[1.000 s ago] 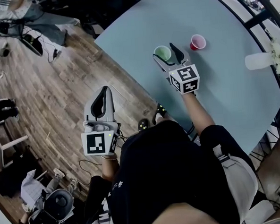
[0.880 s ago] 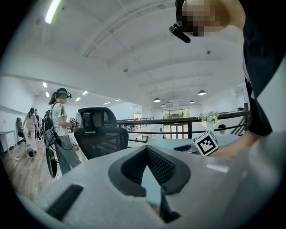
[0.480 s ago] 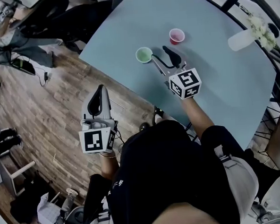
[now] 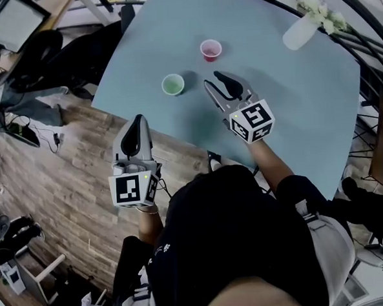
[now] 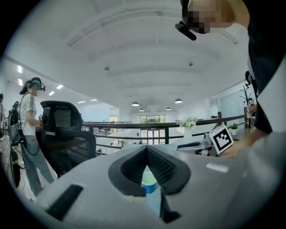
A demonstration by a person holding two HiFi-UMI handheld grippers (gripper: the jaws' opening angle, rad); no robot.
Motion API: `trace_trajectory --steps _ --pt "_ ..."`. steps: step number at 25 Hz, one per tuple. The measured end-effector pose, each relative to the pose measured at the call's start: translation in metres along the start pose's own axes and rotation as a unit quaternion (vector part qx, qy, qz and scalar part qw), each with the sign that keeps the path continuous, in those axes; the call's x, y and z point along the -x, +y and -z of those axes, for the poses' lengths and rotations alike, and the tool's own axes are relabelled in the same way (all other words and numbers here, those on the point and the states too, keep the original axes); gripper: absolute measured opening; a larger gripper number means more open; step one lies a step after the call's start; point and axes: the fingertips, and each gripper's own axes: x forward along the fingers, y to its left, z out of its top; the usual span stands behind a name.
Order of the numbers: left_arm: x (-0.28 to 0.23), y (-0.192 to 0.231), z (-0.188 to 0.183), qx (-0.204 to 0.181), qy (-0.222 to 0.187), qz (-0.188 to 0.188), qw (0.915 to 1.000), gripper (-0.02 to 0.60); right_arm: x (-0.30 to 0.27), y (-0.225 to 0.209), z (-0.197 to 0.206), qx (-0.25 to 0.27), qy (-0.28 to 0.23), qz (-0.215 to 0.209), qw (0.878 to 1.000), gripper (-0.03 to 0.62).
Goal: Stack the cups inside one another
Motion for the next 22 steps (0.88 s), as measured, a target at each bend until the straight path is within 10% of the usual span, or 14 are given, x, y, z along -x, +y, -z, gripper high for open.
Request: trace_trajectory --steps 10,22 --pt "-0.038 -0.019 -0.004 -0.008 -0.005 0.05 0.9987 -0.008 0.014 -0.049 0.006 0.001 0.009 0.059 0.998 0.149" --pt "-0.054 -0.008 -0.003 -0.004 0.011 0.027 0.9996 -0.008 -0.027 -0.085 0.025 0.003 0.033 0.063 0.997 0.208"
